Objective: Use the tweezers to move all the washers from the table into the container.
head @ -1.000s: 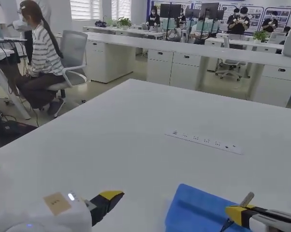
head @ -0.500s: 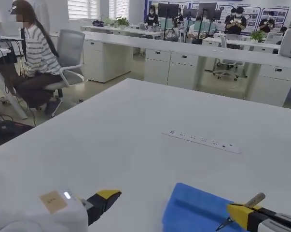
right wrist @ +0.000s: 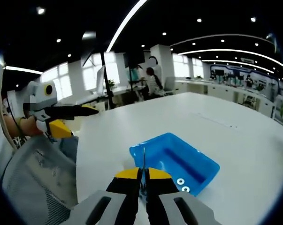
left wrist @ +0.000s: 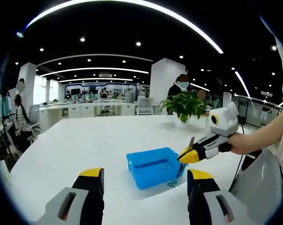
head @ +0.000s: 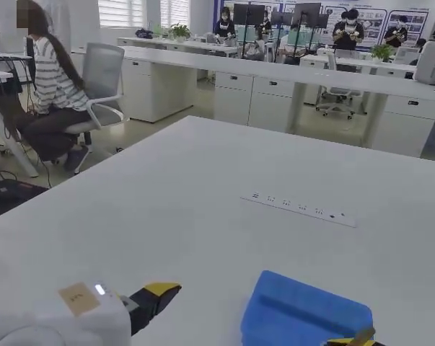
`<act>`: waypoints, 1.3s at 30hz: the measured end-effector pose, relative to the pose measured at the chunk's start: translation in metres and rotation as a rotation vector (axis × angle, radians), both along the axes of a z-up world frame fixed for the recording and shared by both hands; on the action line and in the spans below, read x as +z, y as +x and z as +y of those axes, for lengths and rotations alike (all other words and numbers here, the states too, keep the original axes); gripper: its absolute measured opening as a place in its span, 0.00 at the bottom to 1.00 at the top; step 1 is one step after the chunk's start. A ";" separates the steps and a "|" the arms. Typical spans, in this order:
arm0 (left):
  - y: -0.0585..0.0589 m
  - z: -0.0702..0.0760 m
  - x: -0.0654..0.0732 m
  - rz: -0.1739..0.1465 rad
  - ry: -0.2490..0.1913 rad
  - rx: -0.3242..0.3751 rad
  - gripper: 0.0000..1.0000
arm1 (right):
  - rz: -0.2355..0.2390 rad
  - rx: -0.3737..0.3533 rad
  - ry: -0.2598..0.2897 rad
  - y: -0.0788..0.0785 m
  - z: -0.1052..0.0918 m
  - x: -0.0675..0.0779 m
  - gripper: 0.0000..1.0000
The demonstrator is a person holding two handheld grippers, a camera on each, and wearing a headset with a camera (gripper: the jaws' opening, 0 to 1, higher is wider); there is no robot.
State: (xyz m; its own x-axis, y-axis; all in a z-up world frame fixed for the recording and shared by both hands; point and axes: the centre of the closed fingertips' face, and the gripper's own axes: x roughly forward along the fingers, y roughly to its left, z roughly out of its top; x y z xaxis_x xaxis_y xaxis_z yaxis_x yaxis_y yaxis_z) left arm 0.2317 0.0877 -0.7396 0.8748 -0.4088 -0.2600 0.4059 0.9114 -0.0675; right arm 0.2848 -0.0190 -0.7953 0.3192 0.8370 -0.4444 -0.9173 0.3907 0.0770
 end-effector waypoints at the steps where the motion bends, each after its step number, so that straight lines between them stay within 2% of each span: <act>1: 0.000 0.000 0.000 0.001 0.000 0.000 0.72 | -0.017 0.012 -0.015 0.000 0.001 -0.003 0.00; 5: 0.000 0.000 0.000 0.001 0.003 0.000 0.72 | -0.067 0.051 -0.077 -0.001 0.003 -0.013 0.00; 9: 0.000 0.001 0.000 0.000 0.002 0.004 0.72 | -0.089 0.079 -0.110 -0.003 0.005 -0.023 0.00; 13: 0.000 0.001 -0.001 0.001 0.004 0.004 0.72 | -0.145 0.107 -0.163 -0.004 0.004 -0.029 0.00; 17: 0.000 0.001 -0.001 0.003 0.009 0.001 0.71 | -0.161 0.118 -0.156 -0.005 0.004 -0.029 0.00; 23: 0.000 0.001 -0.002 0.006 0.011 -0.001 0.71 | -0.115 0.092 -0.129 -0.006 0.003 -0.028 0.00; 39: -0.001 0.002 -0.002 0.009 0.016 0.000 0.70 | -0.025 0.118 -0.075 -0.045 0.008 -0.026 0.00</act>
